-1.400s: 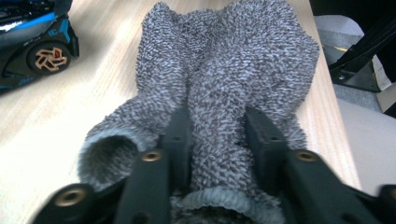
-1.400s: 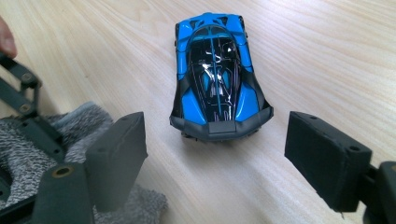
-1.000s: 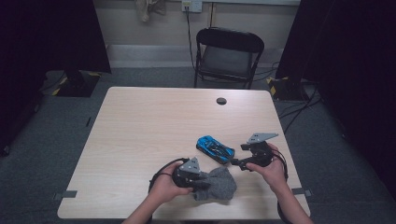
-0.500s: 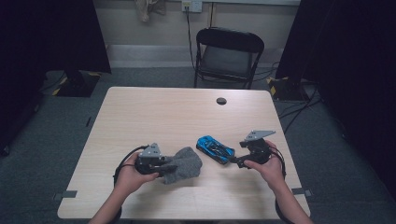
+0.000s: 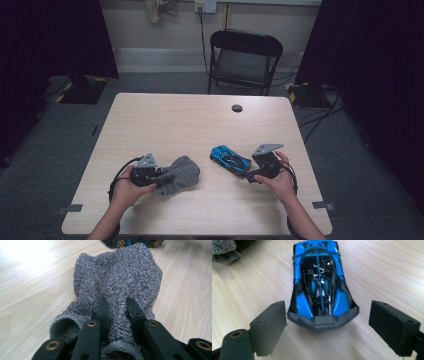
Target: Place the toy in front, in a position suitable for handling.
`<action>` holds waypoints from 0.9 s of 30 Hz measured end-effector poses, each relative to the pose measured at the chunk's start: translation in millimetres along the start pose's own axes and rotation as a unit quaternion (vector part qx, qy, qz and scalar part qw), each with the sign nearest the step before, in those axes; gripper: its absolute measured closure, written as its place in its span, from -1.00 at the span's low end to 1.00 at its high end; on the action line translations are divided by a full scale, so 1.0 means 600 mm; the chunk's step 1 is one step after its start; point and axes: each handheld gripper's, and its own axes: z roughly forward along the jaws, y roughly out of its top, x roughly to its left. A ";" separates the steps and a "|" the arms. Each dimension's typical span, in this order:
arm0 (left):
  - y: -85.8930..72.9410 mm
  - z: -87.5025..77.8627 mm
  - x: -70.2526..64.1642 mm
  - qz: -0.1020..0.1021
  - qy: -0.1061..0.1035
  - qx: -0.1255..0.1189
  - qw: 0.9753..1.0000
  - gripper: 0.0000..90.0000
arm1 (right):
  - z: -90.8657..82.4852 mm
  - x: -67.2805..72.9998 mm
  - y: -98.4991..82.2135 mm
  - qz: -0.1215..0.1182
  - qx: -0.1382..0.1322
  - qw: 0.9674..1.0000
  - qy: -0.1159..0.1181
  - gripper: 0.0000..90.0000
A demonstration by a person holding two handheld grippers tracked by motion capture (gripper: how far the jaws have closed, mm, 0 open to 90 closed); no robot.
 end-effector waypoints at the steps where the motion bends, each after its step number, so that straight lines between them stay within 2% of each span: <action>1: -0.002 0.002 0.001 0.001 0.001 0.004 1.000 0.68 | 0.006 0.001 -0.001 -0.003 -0.001 1.000 0.002 -0.68; 13: -0.004 0.006 0.004 -0.003 0.004 0.000 1.000 0.68 | 0.042 0.008 -0.019 -0.015 0.012 1.000 0.003 -0.70; 15: -0.004 0.006 0.005 -0.003 0.005 -0.001 1.000 0.67 | 0.044 0.010 -0.021 -0.015 0.002 1.000 0.003 -0.70; 19: -0.007 0.006 0.006 -0.006 0.008 -0.004 1.000 0.66 | 0.046 0.012 -0.020 -0.018 -0.001 1.000 0.002 -0.70; 21: -0.007 0.005 0.006 -0.006 0.007 -0.004 1.000 0.65 | 0.048 0.013 -0.026 -0.014 -0.017 1.000 -0.001 -0.73; 27: -0.009 0.006 0.006 -0.007 0.010 -0.007 1.000 0.60 | 0.048 0.013 -0.027 -0.013 -0.015 1.000 0.000 -0.76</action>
